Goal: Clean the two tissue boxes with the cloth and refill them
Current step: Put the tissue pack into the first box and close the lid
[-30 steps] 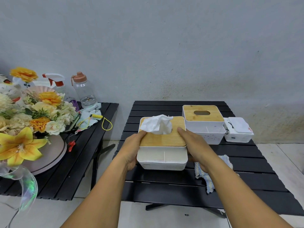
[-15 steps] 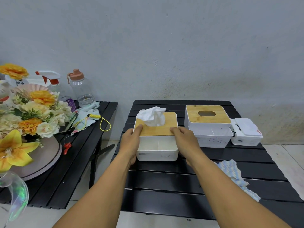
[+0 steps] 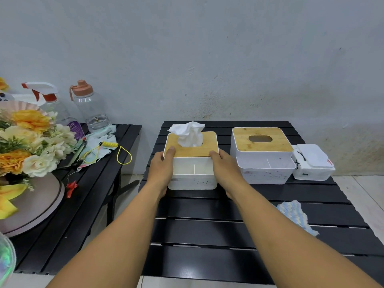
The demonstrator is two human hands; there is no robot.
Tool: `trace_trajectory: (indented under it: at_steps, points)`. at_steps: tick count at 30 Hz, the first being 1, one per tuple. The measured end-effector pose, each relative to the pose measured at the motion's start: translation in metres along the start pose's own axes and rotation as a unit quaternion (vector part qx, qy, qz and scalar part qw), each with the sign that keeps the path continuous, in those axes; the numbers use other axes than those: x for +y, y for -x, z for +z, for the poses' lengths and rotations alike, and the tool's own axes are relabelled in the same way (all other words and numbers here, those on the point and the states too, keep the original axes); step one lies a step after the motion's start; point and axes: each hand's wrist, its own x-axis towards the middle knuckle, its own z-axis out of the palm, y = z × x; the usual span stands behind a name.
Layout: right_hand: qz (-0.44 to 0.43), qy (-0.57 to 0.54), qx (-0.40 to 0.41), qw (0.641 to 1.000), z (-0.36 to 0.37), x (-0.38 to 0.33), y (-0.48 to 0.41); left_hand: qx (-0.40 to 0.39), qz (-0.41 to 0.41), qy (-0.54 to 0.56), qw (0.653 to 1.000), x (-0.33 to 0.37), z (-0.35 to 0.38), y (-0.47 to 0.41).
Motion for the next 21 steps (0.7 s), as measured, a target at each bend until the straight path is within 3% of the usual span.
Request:
trace_trajectory:
  at_steps: [13, 21]
  points:
    - [-0.004, 0.049, 0.025, 0.998, -0.003, -0.003, -0.003, 0.025, 0.019, -0.018, 0.999, 0.002, 0.008, -0.004]
    - [-0.031, 0.08, 0.003, 0.996, -0.026, -0.014, 0.023, 0.082, 0.035, -0.025, 0.996, 0.003, -0.001, 0.018]
